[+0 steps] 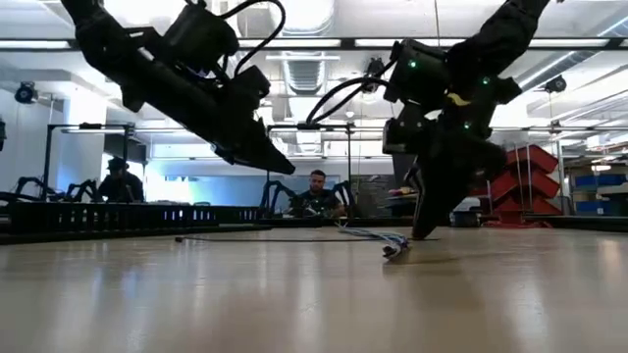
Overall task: Ziptie cables
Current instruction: Wrap the cable wires together using a black zip tie
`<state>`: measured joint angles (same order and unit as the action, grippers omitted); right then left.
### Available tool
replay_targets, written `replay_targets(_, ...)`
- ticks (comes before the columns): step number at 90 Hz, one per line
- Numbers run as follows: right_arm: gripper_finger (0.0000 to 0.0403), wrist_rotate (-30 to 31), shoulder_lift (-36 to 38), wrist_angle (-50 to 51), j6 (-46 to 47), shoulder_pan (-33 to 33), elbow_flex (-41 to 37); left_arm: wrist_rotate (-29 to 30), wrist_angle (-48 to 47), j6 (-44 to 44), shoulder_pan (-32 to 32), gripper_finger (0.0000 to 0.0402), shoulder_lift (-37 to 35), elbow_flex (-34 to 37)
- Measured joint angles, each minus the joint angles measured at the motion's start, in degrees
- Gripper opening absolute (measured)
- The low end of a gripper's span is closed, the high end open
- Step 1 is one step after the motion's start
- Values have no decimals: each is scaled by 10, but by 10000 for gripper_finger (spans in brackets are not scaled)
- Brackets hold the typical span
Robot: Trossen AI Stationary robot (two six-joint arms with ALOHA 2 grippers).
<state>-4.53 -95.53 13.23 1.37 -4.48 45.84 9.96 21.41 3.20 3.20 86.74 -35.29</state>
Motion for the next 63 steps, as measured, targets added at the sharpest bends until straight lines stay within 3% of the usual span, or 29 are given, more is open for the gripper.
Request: replay_targets(63,0,239,5,66,-99,-134,-2,0,-17,-3,0,75,-3,0)
